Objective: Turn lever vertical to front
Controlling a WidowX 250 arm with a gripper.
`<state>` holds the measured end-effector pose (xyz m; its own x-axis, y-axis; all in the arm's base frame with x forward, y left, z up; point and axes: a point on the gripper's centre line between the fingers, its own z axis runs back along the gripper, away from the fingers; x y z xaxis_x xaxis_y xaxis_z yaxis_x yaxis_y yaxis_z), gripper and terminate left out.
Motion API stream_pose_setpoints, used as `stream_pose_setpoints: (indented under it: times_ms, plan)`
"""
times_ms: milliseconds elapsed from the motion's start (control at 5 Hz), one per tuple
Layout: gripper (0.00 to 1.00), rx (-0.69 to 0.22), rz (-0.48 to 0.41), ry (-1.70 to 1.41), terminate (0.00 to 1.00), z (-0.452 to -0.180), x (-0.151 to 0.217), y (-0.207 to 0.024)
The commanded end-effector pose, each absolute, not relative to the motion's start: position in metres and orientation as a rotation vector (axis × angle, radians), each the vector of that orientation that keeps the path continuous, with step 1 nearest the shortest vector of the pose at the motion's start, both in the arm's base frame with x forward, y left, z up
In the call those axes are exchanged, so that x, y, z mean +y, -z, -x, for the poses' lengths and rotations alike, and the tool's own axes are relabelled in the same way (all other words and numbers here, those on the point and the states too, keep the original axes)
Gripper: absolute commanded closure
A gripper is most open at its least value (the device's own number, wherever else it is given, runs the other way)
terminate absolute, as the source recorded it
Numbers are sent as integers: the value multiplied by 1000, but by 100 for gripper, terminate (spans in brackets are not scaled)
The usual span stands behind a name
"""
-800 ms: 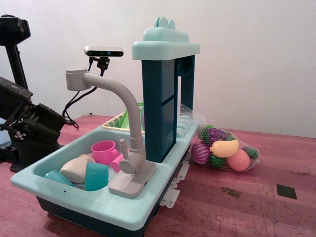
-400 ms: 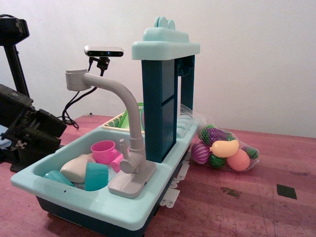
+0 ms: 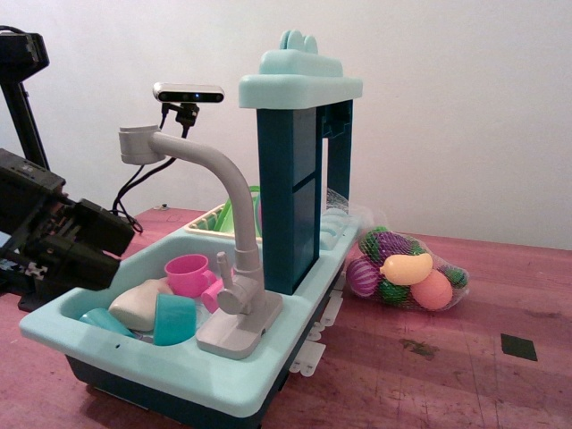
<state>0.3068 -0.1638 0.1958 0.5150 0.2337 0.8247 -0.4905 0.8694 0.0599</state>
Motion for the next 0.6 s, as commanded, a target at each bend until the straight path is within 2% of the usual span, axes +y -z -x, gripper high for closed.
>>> stream_pose_setpoints:
  times_ms: [0, 200, 400]
  plan:
    - [0, -1017, -238, -444, 0, -344, -167, -209]
    - [0, -1054, -200, -418, 0, -387, -156, -208]
    - [0, -1087, -184, -424, 0, -411, -147, -205]
